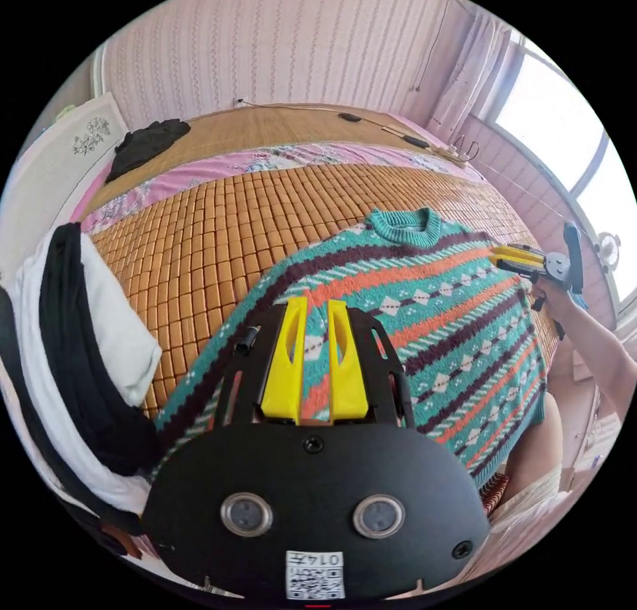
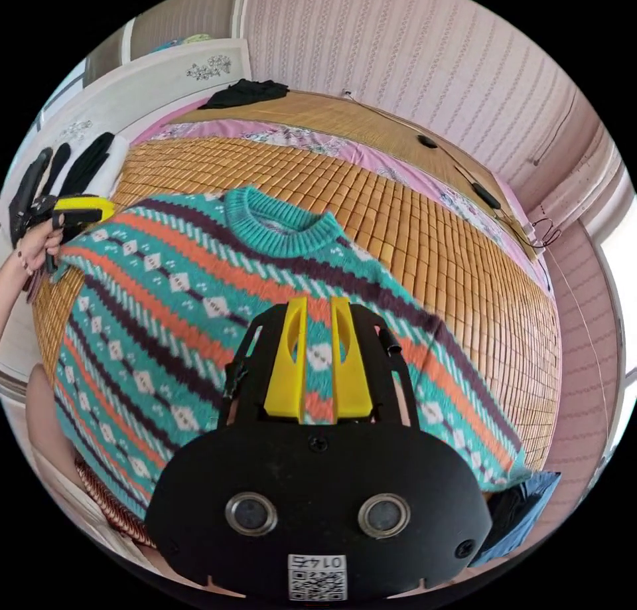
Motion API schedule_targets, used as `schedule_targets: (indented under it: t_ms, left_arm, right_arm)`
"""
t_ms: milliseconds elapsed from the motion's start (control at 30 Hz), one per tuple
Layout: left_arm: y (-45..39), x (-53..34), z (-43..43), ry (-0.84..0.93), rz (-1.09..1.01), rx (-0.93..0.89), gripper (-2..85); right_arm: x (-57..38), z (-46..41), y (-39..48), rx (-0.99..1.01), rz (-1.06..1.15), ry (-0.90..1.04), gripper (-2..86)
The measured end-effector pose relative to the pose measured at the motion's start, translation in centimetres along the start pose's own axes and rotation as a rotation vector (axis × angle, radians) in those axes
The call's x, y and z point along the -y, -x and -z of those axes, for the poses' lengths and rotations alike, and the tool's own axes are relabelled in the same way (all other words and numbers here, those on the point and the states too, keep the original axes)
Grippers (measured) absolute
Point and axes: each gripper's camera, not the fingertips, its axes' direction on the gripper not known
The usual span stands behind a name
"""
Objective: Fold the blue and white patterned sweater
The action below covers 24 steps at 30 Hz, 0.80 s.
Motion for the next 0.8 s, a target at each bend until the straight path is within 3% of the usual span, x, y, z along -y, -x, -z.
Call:
schedule_targets:
  t_ms: [133, 167, 333, 500, 600, 667, 800]
  left_arm:
    - [-2.3, 3.4, -8.8, 0.177, -0.073, 0.128, 6.2]
    - [-2.4, 3.4, -9.8, 0.195, -0.074, 0.142, 6.2]
    - [-2.2, 2.9, -10.8, 0.045, -0.092, 0.126, 6.1]
    - [-2.4, 4.2, -11.1, 0.031, -0.081, 0.126, 6.2]
    - [-3.0, 3.4, -7.6, 0.007, -0.061, 0.073, 6.1]
    - [-4.7, 0.7, -3.5, -0.058, -0.099, 0.037, 6.1]
    - [-10.1, -11.4, 3.5, -0.012, -0.129, -0.059, 7.6]
  right_arm:
    - [3.3, -5.9, -2.7, -0.023, -0.106, 0.123, -0.2]
    - [3.5, -5.7, -3.1, -0.051, -0.088, 0.059, -0.2]
    - [5.9, -6.0, -5.5, -0.089, -0.008, 0.038, -0.4]
    - [5.3, -1.5, -9.6, 0.066, -0.157, -0.031, -0.3]
    - [-1.0, 5.7, -10.6, 0.224, -0.148, -0.172, 0.8]
    - [-8.8, 10.3, -10.5, 0.198, -0.129, -0.132, 5.0]
    - [-21.8, 14.8, -10.5, 0.088, -0.258, 0.048, 9.6]
